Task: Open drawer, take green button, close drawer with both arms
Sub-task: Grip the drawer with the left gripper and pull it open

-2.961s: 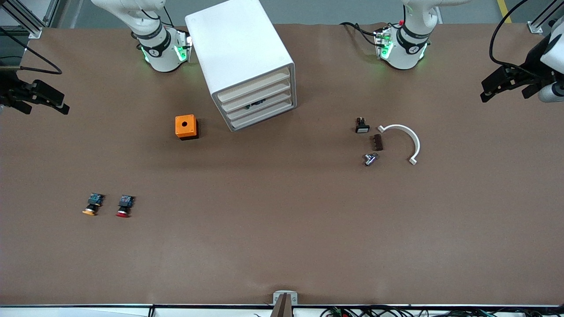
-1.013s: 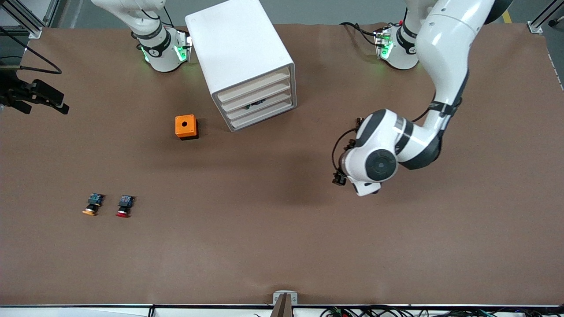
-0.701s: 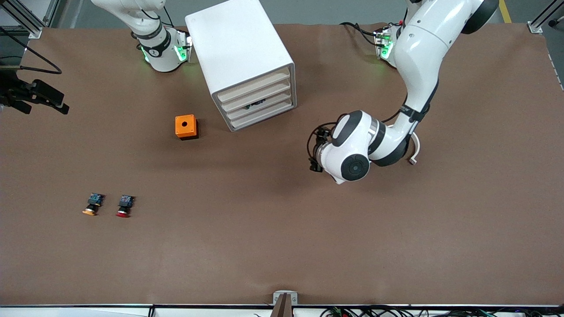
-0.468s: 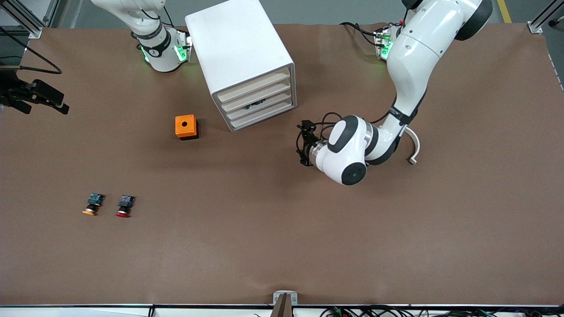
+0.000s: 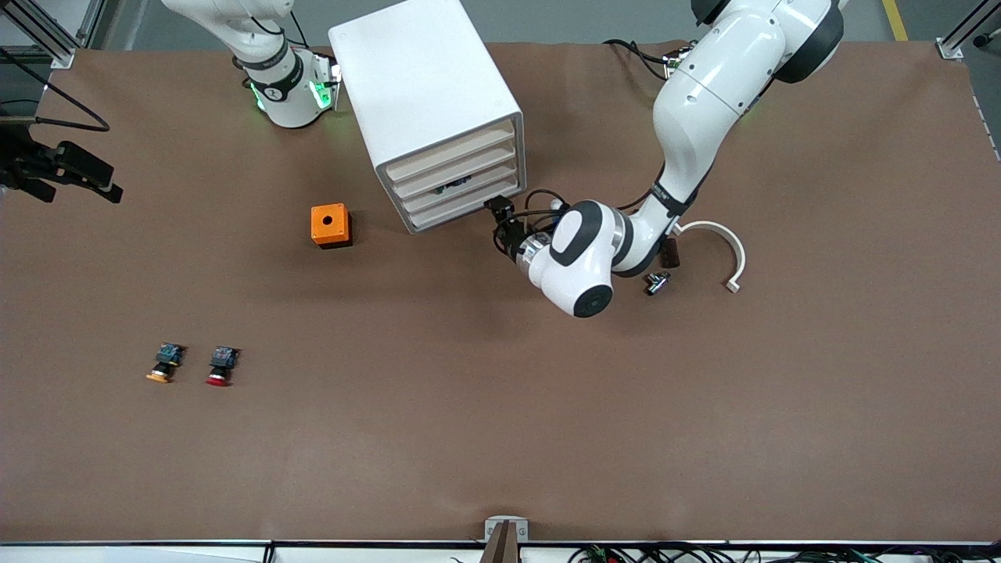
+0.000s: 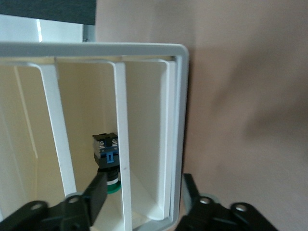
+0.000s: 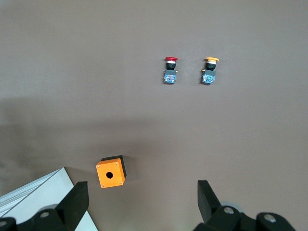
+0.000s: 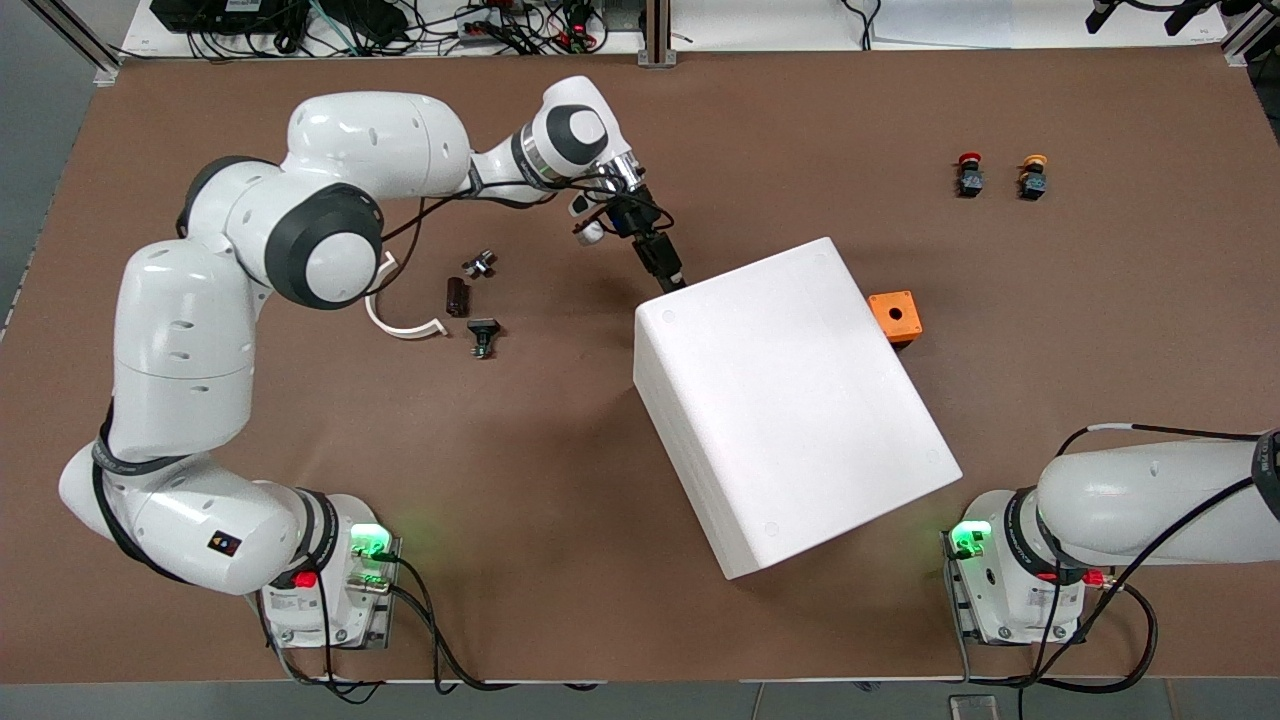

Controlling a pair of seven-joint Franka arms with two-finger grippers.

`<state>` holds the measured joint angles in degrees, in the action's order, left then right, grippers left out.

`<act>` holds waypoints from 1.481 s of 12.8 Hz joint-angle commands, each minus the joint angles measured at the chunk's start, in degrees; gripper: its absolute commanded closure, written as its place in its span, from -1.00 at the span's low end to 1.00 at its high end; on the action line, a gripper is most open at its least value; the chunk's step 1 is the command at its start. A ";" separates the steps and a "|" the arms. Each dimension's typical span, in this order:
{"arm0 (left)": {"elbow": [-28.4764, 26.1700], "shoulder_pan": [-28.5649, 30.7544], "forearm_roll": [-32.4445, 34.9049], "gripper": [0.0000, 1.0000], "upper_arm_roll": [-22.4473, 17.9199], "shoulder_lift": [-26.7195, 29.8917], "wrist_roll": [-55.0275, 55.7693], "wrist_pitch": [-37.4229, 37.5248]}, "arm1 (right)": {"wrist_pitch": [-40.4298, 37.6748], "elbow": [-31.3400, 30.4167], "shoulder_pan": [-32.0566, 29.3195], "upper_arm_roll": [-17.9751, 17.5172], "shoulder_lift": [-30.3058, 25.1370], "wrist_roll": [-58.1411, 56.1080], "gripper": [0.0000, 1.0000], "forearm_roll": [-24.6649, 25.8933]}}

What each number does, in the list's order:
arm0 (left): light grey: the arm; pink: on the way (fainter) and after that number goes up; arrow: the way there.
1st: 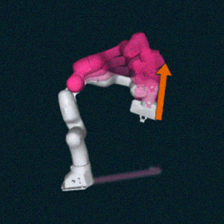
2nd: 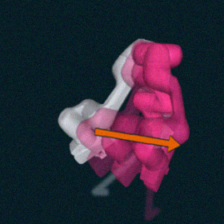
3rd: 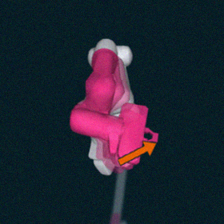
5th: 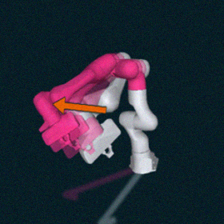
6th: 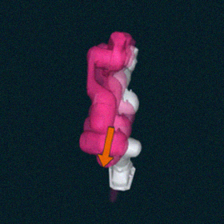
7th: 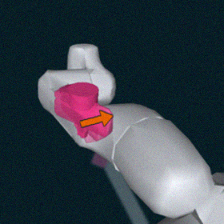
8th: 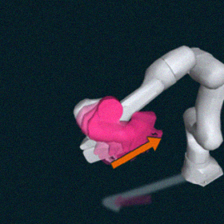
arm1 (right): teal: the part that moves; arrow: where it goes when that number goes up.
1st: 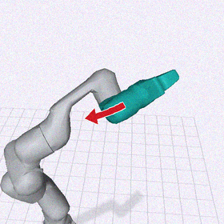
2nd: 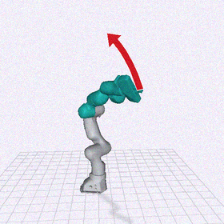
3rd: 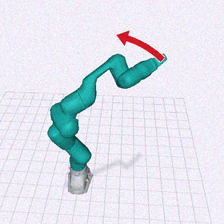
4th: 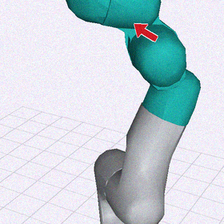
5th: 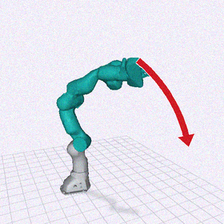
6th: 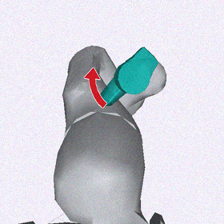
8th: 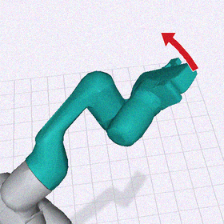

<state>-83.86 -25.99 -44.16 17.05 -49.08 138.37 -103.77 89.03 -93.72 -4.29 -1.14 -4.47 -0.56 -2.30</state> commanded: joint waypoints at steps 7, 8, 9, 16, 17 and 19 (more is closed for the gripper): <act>1.25 -5.39 -1.89 0.17 -0.26 -3.12 3.93 6.12 | 0.18 -1.29 0.08 0.00 -1.51 -0.32 -1.00 0.63; 1.25 -5.56 -1.81 0.17 -0.26 -3.47 3.67 6.12 | 0.18 -1.29 0.08 0.00 -1.51 -0.32 -1.00 0.63; 1.33 -5.74 -1.63 0.17 -0.26 -3.91 3.58 6.12 | 0.09 -1.29 0.08 0.00 -1.42 -0.32 -1.00 0.63; 1.95 -5.57 0.21 1.00 -1.92 -4.00 2.09 6.12 | 0.00 -1.12 -0.10 0.00 -1.33 -0.32 -1.00 0.71; 2.91 -4.61 0.13 1.00 -2.80 -4.00 0.17 6.21 | 0.00 -1.03 -0.10 0.09 -1.33 -0.32 -1.00 0.71; 4.40 -1.37 0.13 1.00 -3.08 -4.35 -3.61 6.12 | 0.00 -1.03 -0.10 0.09 -1.33 -0.32 -1.00 0.71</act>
<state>-81.91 -29.94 -45.24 14.86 -52.63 137.28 -97.46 88.97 -93.72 -4.30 -1.09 -4.47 -0.56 -2.24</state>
